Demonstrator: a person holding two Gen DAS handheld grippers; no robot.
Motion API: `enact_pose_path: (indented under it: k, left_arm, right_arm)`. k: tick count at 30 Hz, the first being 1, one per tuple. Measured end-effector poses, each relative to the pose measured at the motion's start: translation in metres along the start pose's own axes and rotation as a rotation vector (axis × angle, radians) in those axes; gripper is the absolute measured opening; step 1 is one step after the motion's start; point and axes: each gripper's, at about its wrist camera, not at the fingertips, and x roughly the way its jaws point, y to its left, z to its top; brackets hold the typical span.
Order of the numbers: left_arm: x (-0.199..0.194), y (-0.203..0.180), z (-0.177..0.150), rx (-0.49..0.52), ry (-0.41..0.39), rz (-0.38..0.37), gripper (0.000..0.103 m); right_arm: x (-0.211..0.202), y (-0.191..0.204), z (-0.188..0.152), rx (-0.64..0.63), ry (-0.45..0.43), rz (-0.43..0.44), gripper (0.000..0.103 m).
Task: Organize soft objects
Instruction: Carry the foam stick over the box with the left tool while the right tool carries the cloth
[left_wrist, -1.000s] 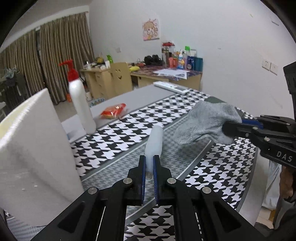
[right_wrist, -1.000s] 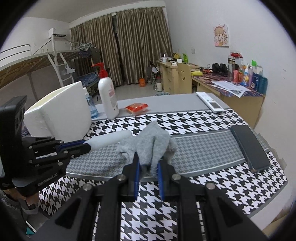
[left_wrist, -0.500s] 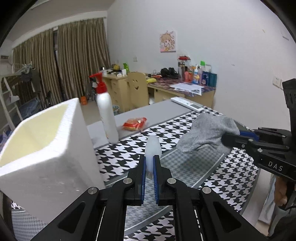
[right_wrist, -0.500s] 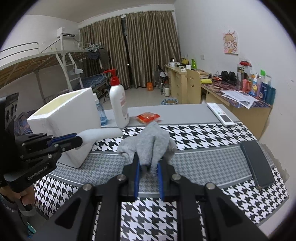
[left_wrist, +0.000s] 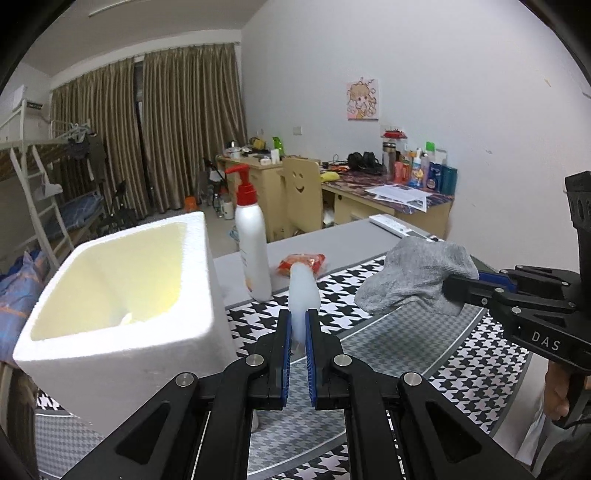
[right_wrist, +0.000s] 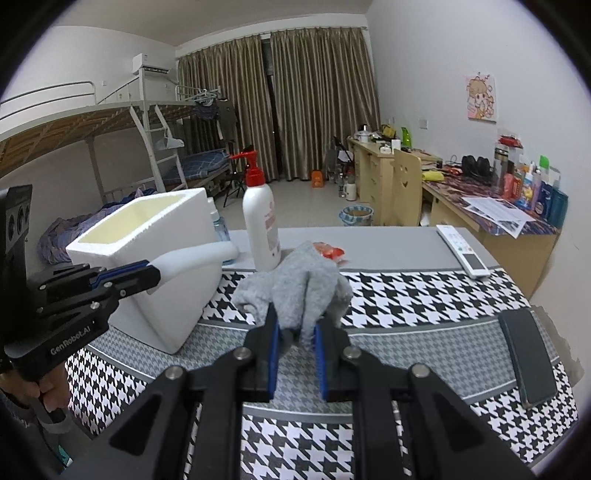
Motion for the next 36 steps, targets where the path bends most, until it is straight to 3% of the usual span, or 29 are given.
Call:
enact_pose_path:
  k: [36]
  left_arm:
    - [-0.038, 0.031, 0.036, -0.034, -0.129, 0.096, 0.008]
  right_arm:
    - [-0.006, 0.031, 0.053, -0.065, -0.101, 0.068, 0.020]
